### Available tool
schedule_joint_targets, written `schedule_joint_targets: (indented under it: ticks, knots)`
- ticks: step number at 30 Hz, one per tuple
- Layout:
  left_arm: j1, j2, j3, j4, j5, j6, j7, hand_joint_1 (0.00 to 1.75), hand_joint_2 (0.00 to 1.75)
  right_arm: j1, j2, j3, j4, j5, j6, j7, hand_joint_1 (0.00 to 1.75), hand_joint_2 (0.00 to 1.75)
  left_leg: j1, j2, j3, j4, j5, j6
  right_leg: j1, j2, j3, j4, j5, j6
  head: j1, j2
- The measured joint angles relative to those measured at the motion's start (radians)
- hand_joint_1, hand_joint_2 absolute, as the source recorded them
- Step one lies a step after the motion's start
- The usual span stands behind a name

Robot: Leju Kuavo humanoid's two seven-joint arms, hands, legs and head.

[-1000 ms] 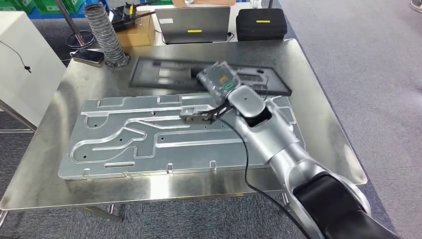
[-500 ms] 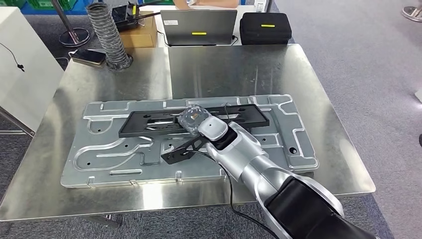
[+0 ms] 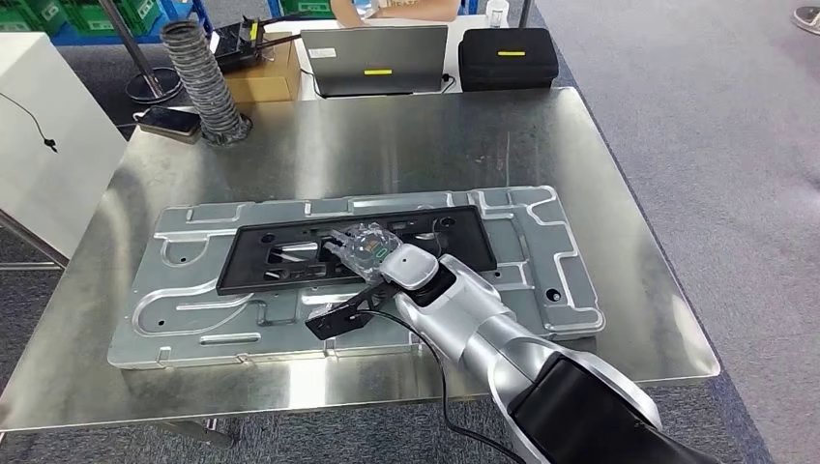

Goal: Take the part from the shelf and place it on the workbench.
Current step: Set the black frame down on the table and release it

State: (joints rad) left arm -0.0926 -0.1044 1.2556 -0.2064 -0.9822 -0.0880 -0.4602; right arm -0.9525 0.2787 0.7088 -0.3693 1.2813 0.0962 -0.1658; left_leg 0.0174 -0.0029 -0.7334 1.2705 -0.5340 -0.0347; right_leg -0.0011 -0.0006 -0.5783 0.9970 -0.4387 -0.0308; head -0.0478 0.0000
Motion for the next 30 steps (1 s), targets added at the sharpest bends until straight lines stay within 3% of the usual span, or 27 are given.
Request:
schedule_joint_targets:
  ticks: [1, 2, 5, 7, 10, 12, 14, 15, 16, 17, 18, 19, 21, 24, 26, 28, 30]
  knots:
    - [0.002, 0.001, 0.0, 0.0, 0.002, -0.002, -0.003, 0.0, 0.0, 0.006, 0.0, -0.006, -0.005, -0.033, -0.007, -0.019, 0.0, 0.0, 0.001, 0.0, -0.01, 0.021, 0.001, -0.003, 0.0, 0.001, 0.0, 0.001, -0.001, 0.0, 0.0, 0.0]
    - [0.003, 0.002, 0.0, 0.0, 0.005, -0.004, -0.006, 0.0, 0.0, 0.011, -0.001, -0.016, -0.013, -0.069, -0.018, -0.04, 0.0, 0.0, 0.003, 0.0, -0.001, 0.001, 0.022, -0.005, -0.001, 0.002, 0.001, 0.003, -0.003, 0.002, 0.0, 0.0]
    - [0.004, 0.004, 0.001, 0.0, 0.009, -0.015, -0.018, 0.0, 0.0, 0.018, -0.009, -0.057, -0.067, -0.179, -0.057, -0.096, 0.0, 0.0, 0.008, 0.001, 0.09, -0.186, 0.107, -0.006, -0.001, 0.005, -0.001, 0.017, -0.015, 0.015, 0.0, 0.0]
    - [0.004, 0.004, 0.002, 0.0, 0.011, -0.022, -0.022, 0.0, 0.0, 0.024, -0.023, -0.081, -0.116, -0.245, -0.07, -0.117, 0.0, 0.0, 0.007, 0.0, 0.115, -0.238, 0.111, 0.006, 0.003, 0.005, -0.005, 0.024, -0.021, 0.025, 0.0, 0.0]
    - [0.007, 0.004, 0.003, 0.0, 0.014, -0.042, -0.029, 0.0, 0.0, 0.063, -0.064, -0.116, -0.223, -0.416, -0.086, -0.176, 0.0, 0.0, 0.006, -0.003, 0.115, -0.24, 0.11, 0.028, 0.003, 0.004, -0.007, 0.03, -0.03, 0.039, 0.0, 0.0]
    - [0.008, 0.004, 0.004, 0.0, 0.014, -0.059, -0.034, 0.0, 0.0, 0.116, -0.109, -0.172, -0.347, -0.626, -0.088, -0.251, 0.0, 0.0, 0.007, -0.004, 0.117, -0.242, 0.11, 0.041, 0.0, 0.003, -0.032, 0.09, -0.068, 0.049, 0.0, 0.0]
    - [0.01, 0.004, 0.004, 0.0, 0.014, -0.069, -0.036, 0.0, 0.0, 0.176, -0.156, -0.242, -0.477, -0.794, -0.072, -0.299, 0.0, 0.0, 0.004, -0.006, 0.118, -0.243, 0.108, 0.05, -0.002, 0.003, -0.097, 0.221, -0.127, 0.056, 0.0, 0.0]
    - [0.012, 0.005, 0.005, 0.0, 0.014, -0.072, -0.036, 0.0, 0.0, 0.201, -0.178, -0.269, -0.526, -0.832, -0.063, -0.307, 0.0, 0.0, 0.002, -0.008, 0.118, -0.242, 0.107, 0.052, -0.002, 0.004, -0.132, 0.282, -0.146, 0.056, 0.0, 0.0]
    - [0.014, 0.005, 0.005, 0.0, 0.014, -0.073, -0.036, 0.0, 0.0, 0.224, -0.198, -0.289, -0.567, -0.854, -0.062, -0.312, 0.0, 0.0, 0.0, -0.008, 0.119, -0.242, 0.106, 0.053, -0.002, 0.004, -0.154, 0.313, -0.147, 0.055, 0.0, 0.0]
    - [0.015, 0.005, 0.005, 0.0, 0.014, -0.073, -0.036, 0.0, 0.0, 0.246, -0.214, -0.307, -0.605, -0.878, -0.071, -0.323, 0.0, 0.0, -0.003, -0.009, 0.121, -0.242, 0.104, 0.055, 0.0, 0.004, -0.157, 0.305, -0.128, 0.051, 0.0, 0.0]
    - [0.015, 0.005, 0.005, 0.0, 0.015, -0.074, -0.036, 0.0, 0.0, 0.27, -0.227, -0.327, -0.646, -0.909, -0.093, -0.341, 0.0, 0.0, -0.006, -0.008, 0.123, -0.242, 0.103, 0.056, 0.002, 0.004, -0.139, 0.257, -0.093, 0.043, 0.0, 0.0]
    - [0.014, 0.005, 0.006, 0.0, 0.016, -0.073, -0.036, 0.0, 0.0, 0.298, -0.237, -0.353, -0.695, -0.946, -0.131, -0.365, 0.0, 0.0, -0.008, -0.009, 0.125, -0.242, 0.101, 0.056, 0.007, 0.003, -0.108, 0.183, -0.051, 0.033, 0.0, 0.0]
    - [0.012, 0.003, 0.008, 0.0, 0.022, -0.071, -0.035, 0.0, 0.0, 0.362, -0.256, -0.427, -0.813, -0.999, -0.232, -0.414, 0.0, 0.0, -0.014, -0.01, 0.129, -0.242, 0.097, 0.054, 0.016, 0.0, -0.053, 0.061, -0.001, 0.015, 0.0, 0.0]
    - [0.016, 0.003, 0.019, 0.0, 0.036, -0.064, -0.031, 0.0, 0.0, 0.477, -0.28, -0.572, -0.989, -0.955, -0.399, -0.448, 0.0, 0.0, -0.01, -0.015, 0.131, -0.246, 0.097, 0.043, 0.023, -0.004, -0.034, 0.021, 0.006, 0.007, 0.0, 0.0]
    - [0.02, 0.004, 0.029, 0.0, 0.044, -0.059, -0.027, 0.0, 0.0, 0.548, -0.284, -0.665, -1.081, -0.887, -0.5, -0.453, 0.0, 0.0, -0.012, -0.011, 0.13, -0.235, 0.08, 0.034, 0.016, -0.006, -0.025, 0.004, 0.014, 0.006, 0.0, 0.0]
    - [0.019, 0.005, 0.036, 0.0, 0.049, -0.056, -0.025, 0.0, 0.0, 0.608, -0.284, -0.744, -1.147, -0.852, -0.559, -0.456, 0.0, 0.0, -0.012, -0.005, 0.106, -0.161, 0.021, 0.024, 0.008, -0.009, -0.017, -0.01, 0.021, 0.006, 0.0, 0.0]
    - [0.016, 0.005, 0.041, 0.0, 0.052, -0.053, -0.023, 0.0, 0.0, 0.669, -0.284, -0.81, -1.184, -0.847, -0.582, -0.455, 0.0, 0.0, -0.007, -0.003, 0.066, -0.044, -0.043, 0.016, 0.007, -0.01, -0.018, -0.01, 0.021, 0.005, 0.0, 0.0]
